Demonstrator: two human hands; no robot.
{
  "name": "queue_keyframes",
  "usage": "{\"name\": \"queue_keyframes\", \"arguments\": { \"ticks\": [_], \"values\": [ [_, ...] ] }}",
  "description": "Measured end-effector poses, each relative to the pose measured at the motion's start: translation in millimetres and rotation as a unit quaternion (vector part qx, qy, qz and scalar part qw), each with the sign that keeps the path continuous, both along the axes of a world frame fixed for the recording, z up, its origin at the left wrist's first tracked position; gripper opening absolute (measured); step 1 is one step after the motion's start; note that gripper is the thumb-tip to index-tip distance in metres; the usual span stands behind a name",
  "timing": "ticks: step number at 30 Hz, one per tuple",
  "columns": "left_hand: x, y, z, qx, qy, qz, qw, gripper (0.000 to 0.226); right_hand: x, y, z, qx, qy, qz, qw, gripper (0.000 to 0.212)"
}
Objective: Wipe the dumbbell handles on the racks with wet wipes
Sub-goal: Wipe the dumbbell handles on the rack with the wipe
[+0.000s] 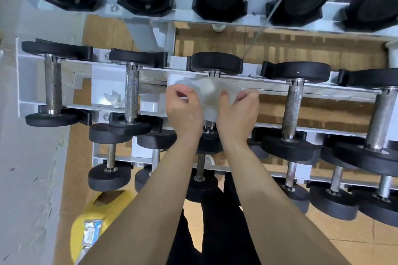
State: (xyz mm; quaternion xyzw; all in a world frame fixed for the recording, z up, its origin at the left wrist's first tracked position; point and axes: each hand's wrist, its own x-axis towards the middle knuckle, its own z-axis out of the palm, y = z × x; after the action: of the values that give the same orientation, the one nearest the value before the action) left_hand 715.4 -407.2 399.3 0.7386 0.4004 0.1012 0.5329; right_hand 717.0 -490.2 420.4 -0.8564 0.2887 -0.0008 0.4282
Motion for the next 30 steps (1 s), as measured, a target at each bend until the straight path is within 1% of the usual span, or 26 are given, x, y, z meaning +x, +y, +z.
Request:
{"name": "queue_keyframes", "arguments": {
  "ticks": [3,6,8,10,12,14,15,17,19,20,22,23,25,27,29,30],
  "values": [
    [7,-5,-6,-0.022,0.013,-0.102,0.994,0.019,6,-2,-11,0.022,-0.006,0.045,0.999,0.016],
    [13,-3,-6,0.024,0.006,-0.187,0.982,0.026,18,-9,-15,0.051,0.009,0.013,0.999,0.018],
    [15,0,-9,0.064,-0.01,-0.221,0.973,0.035,26,-14,-14,0.06,0.009,0.004,0.998,0.013],
    [14,0,-11,0.091,-0.03,-0.249,0.964,0.042,30,-14,-10,0.064,0.003,0.009,0.998,0.017],
    [14,1,-14,0.087,-0.044,-0.258,0.961,0.044,27,-10,-6,0.075,-0.018,0.009,0.997,0.021],
    [11,1,-12,0.056,-0.049,-0.24,0.968,0.041,19,-2,-8,0.091,-0.036,0.004,0.995,0.017],
    [9,1,-12,0.049,-0.049,-0.218,0.974,0.038,16,3,-10,0.099,-0.028,0.002,0.995,0.017],
    [2,1,-12,0.039,-0.042,-0.149,0.987,0.03,15,10,-13,0.125,0.041,0.008,0.991,0.031],
    [-5,-1,-11,0.007,-0.019,-0.082,0.996,0.023,26,14,-14,0.196,0.124,0.022,0.972,0.045],
    [-8,-3,-11,-0.007,-0.004,-0.06,0.998,0.021,33,15,-14,0.233,0.146,0.033,0.961,0.043],
    [-10,-5,-11,-0.017,0.019,-0.039,0.999,0.021,49,18,-16,0.287,0.159,0.045,0.944,0.03],
    [-10,-5,-12,-0.02,0.021,-0.034,0.999,0.02,57,19,-18,0.313,0.162,0.034,0.935,0.024],
    [-7,-3,-13,-0.022,0.02,-0.021,0.999,0.019,66,20,-24,0.363,0.185,0.014,0.913,0.027],
    [-5,1,-15,-0.016,0.019,-0.012,1.0,0.016,71,16,-31,0.436,0.222,0.021,0.872,0.031],
    [-6,4,-17,-0.003,0.011,-0.009,1.0,0.015,70,10,-37,0.508,0.266,0.02,0.819,0.028],
    [-6,5,-17,0.001,0.008,-0.006,1.0,0.015,68,6,-41,0.536,0.276,0.017,0.798,0.029]
  ]
}}
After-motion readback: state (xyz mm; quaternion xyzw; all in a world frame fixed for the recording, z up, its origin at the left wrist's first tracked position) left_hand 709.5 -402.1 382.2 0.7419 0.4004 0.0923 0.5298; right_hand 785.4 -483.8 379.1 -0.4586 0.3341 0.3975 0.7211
